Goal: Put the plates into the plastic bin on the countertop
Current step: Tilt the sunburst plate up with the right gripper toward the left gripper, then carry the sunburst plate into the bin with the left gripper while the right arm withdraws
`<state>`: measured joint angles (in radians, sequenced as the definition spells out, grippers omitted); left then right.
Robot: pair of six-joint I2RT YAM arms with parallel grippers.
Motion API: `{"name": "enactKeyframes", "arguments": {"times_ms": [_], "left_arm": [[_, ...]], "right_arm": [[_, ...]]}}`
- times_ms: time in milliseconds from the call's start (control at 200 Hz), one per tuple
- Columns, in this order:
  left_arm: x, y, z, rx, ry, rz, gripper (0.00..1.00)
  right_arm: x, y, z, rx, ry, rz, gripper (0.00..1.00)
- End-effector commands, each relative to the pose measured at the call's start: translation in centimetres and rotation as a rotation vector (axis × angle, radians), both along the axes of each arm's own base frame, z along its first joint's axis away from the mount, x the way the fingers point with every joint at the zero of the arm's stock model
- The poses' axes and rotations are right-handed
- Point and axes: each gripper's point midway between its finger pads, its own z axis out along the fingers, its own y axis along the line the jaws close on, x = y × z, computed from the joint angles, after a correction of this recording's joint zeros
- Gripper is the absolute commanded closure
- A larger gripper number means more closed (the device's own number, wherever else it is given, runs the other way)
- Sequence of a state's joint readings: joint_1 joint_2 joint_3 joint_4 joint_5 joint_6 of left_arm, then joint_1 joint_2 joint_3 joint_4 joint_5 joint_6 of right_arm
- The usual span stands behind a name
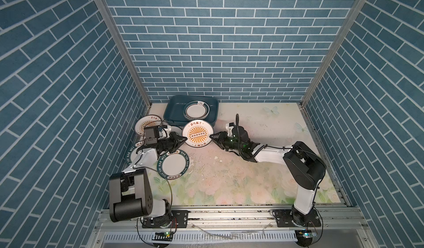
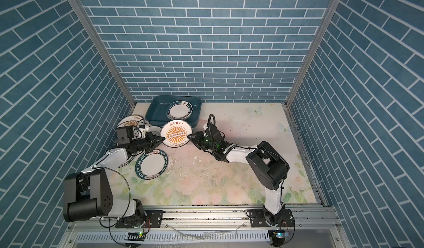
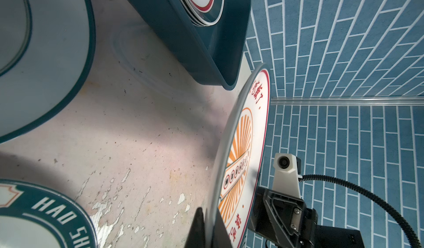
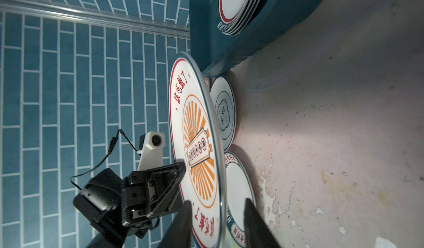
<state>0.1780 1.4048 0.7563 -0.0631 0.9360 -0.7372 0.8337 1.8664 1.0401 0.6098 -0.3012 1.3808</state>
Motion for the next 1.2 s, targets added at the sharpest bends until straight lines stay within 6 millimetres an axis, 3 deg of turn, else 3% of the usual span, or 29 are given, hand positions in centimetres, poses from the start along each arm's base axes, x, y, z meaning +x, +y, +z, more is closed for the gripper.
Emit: {"name": "enactKeyframes", "arguments": {"times_ms": [0, 230, 430, 595, 785, 975, 1195], "left_arm": [[0.0, -0.5, 0.9, -0.027, -0.033, -0.027, 1.0], [0.3, -0.5, 2.0, -0.006, -0.076, -0.045, 1.0], [1.0, 0.5, 2.5, 0.055, -0.066, 0.003, 1.0], [4.1, 2.0, 4.1, 0.112, -0.028, 0.057, 1.0], [8.5, 3.4, 6.2, 0.121, -0.026, 0.122, 1.0], [12.8, 4.5, 5.6, 0.141, 0.007, 0.156, 1.0], [17.4, 4.2, 4.1, 0.146, 0.02, 0.155, 1.0]], "right_arm": [[0.3, -0.6, 1.7, 0.023, -0.049, -0.016, 0.42], [0.3, -4.1, 1.9, -0.078, -0.112, -0.074, 0.36], [-0.3, -8.1, 3.5, -0.225, -0.215, -0.127, 0.28], [-0.9, -12.5, 5.5, -0.375, -0.34, -0.21, 0.24], [-2.5, -19.3, 7.6, -0.59, -0.462, -0.329, 0.2], [-4.5, -25.0, 9.2, -0.718, -0.508, -0.432, 0.17], [-6.5, -28.4, 10.9, -0.734, -0.535, -0.499, 0.13]]}}
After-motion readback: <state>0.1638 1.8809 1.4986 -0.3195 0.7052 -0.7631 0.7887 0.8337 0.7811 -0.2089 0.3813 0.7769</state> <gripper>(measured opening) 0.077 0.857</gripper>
